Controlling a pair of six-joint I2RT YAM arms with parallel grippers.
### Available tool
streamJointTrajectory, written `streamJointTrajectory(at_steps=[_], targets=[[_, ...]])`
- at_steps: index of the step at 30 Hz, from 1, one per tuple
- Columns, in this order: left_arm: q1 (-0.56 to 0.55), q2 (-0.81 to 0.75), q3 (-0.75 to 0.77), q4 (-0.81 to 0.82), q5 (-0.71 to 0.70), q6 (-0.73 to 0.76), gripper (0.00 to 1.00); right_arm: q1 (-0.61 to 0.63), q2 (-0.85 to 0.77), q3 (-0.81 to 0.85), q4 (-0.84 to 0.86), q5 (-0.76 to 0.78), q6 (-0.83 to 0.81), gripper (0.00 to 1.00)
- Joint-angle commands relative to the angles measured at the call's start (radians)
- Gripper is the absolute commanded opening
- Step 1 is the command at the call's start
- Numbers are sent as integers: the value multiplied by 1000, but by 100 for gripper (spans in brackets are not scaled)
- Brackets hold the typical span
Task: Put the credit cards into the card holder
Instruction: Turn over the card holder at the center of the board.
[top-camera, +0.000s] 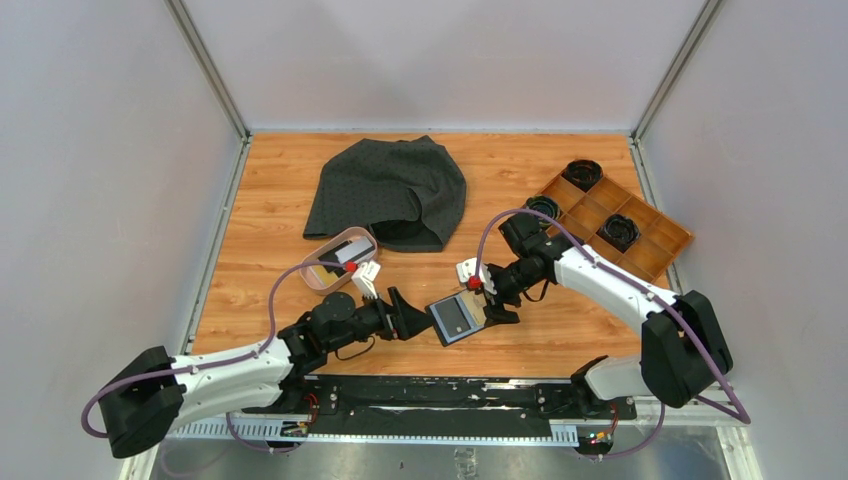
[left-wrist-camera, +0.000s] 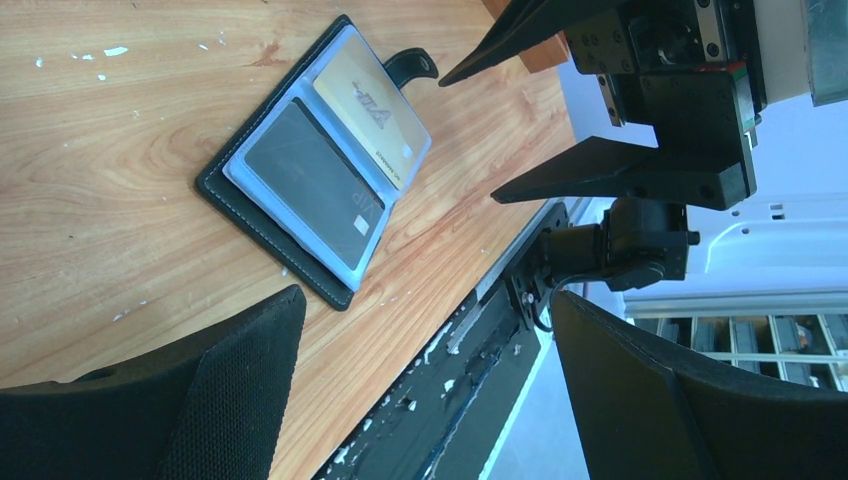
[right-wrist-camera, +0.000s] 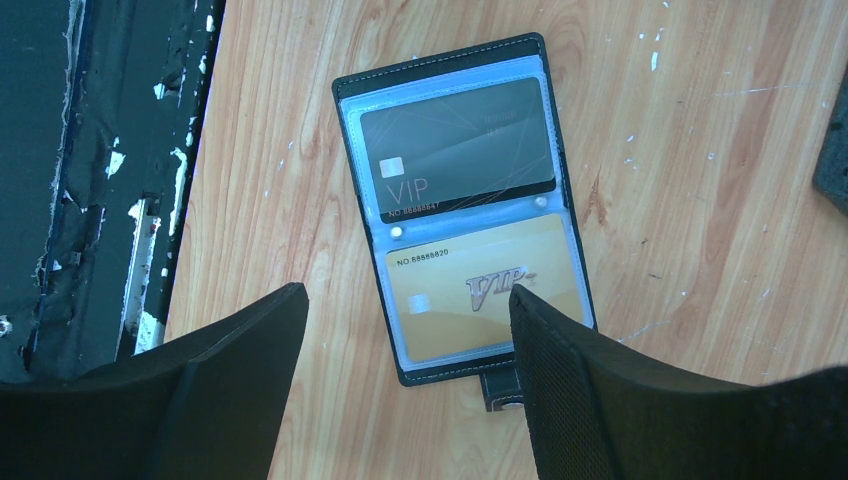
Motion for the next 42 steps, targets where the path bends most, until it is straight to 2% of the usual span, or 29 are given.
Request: streamJointTrajectory(at_steps=[1, 23, 42], targets=[[-13, 20, 25, 37, -20, 2, 96, -14, 12, -16, -19, 1, -4, 77], [-47, 91, 44, 90, -26, -5, 95, -15, 20, -16, -21, -7, -4, 77], [-87, 224, 59, 189, -38, -23, 94, -14, 23, -18, -23, -19, -7, 77]])
